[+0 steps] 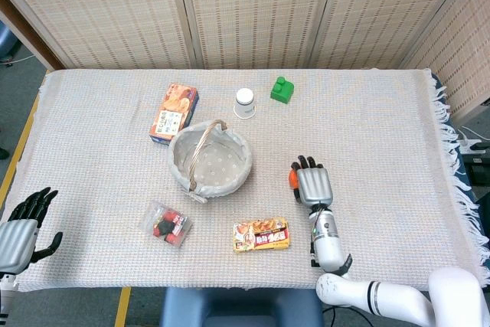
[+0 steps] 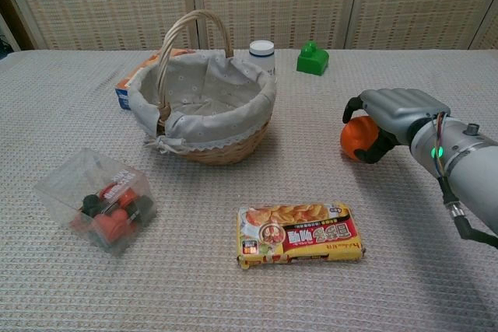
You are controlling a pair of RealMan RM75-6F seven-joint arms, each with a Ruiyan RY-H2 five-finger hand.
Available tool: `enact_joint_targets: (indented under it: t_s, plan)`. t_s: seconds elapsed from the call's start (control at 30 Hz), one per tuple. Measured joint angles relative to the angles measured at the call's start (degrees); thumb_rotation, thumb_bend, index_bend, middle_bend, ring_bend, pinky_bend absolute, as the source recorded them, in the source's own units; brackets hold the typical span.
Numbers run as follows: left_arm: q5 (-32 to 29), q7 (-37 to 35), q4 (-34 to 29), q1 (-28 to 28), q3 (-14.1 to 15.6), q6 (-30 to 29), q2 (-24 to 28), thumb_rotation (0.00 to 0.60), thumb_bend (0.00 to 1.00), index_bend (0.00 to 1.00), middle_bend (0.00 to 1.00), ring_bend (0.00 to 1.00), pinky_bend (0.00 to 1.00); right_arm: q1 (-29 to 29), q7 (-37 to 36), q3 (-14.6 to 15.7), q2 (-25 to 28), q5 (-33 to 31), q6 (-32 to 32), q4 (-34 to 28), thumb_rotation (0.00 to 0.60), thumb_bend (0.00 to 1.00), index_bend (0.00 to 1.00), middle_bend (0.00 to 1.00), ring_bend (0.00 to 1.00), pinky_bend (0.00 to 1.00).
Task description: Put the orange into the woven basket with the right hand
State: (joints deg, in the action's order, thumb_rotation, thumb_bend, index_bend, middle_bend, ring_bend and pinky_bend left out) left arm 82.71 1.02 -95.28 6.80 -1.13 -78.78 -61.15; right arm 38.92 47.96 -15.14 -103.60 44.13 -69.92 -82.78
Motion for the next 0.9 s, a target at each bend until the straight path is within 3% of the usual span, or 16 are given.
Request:
enact_joint_targets:
  t_s: [0.1, 0.17, 0.37, 0.63, 0.9]
  plan:
    - [0.4, -0.6, 0.1, 0.1, 0.2, 0.1, 0.2, 0.600, 0.38, 0.00, 0.00, 0.00, 0.12, 0.7, -2.0, -0.3, -1.7, 1.7, -0.2, 1.9, 0.600, 0.41, 0.68, 0.49, 0.53, 0.70]
    - [0.4, -0.9, 0.2, 0.1, 0.2, 0.3, 0.3, 0.600, 0.38, 0.00, 0.00, 0.00, 0.12, 0.8, -2.8, -0.3, -2.1, 3.2, -0.6, 2.0, 0.600, 0.43, 0.73, 0.53, 0.57, 0.73]
    - [0.2, -1.4, 0.2, 0.1, 0.3, 0.4, 0.5, 0.600, 0.38, 0.00, 0.00, 0.00, 0.12, 0.3, -7.0, -0.6, -0.9, 7.8, -2.5, -1.5, 0.600, 0.43, 0.74, 0.54, 0.58, 0.74]
    - [-0.2, -0.6, -0.2, 0.1, 0.2, 0.5, 0.3, 0.600, 0.38, 0.00, 0.00, 0.00, 0.12, 1.2, -11.8, -4.2, 0.6, 15.2, -5.8, -6.5, 0.600, 0.43, 0.74, 0.54, 0.57, 0.74]
    - [-0.3, -0.7, -0.8, 0.1, 0.2, 0.5, 0.2, 0.600, 0.38, 0.00, 0.00, 0.00, 0.12, 6.2, -11.9, -7.7, -4.1, 18.9, -7.1, -3.0, 0.600, 0.43, 0.74, 0.54, 0.57, 0.74]
